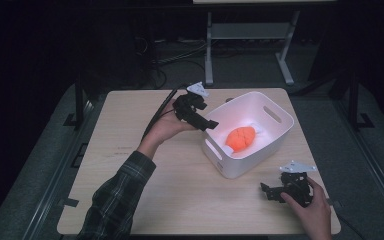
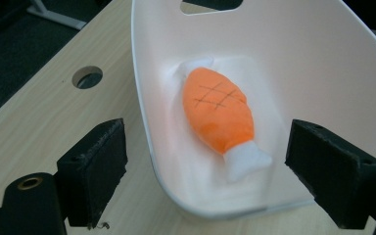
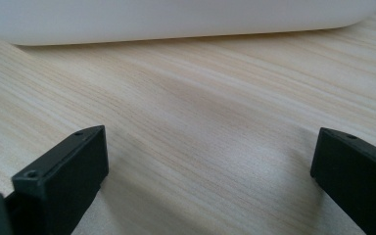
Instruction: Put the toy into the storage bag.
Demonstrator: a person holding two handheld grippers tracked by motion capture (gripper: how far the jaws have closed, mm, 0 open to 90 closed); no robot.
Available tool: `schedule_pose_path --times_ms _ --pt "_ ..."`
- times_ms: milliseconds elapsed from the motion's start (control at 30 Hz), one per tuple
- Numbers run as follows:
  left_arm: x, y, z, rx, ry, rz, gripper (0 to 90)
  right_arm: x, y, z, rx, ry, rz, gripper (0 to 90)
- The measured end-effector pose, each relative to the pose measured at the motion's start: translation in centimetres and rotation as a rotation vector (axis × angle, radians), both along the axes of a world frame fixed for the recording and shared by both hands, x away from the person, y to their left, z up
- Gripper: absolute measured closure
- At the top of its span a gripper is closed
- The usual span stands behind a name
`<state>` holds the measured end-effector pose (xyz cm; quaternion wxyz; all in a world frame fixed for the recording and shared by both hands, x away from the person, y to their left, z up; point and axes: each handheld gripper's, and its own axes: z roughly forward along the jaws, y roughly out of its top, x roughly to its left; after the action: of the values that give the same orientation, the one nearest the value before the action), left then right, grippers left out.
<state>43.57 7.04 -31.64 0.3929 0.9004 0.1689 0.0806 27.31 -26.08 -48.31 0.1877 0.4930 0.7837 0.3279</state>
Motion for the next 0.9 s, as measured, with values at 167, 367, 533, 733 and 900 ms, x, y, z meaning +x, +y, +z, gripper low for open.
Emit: schedule_pose_path --times_ms 167,367,533,733,900 --pt "-1.2 2.0 -0.2 -0.013 -0.013 0.018 14.7 0.0 0.0 0.0 0.000 0.000 0.001 0.2" --pt "-2.9 4.4 -1.1 -0.015 -0.020 0.054 14.7 0.0 0.0 0.0 -0.001 0.000 0.000 0.2" --pt "-4.4 6.5 -2.0 -0.031 -0.020 0.093 14.7 0.0 0.0 0.0 0.000 0.000 0.001 0.1" --pt "-6.4 9.0 -3.6 -0.036 -0.022 0.138 14.7 0.0 0.0 0.0 -0.001 0.000 0.000 0.1" --pt "-8.0 10.9 -5.1 -0.053 -0.016 0.176 14.7 0.0 0.0 0.0 -0.002 -0.001 0.001 0.2"
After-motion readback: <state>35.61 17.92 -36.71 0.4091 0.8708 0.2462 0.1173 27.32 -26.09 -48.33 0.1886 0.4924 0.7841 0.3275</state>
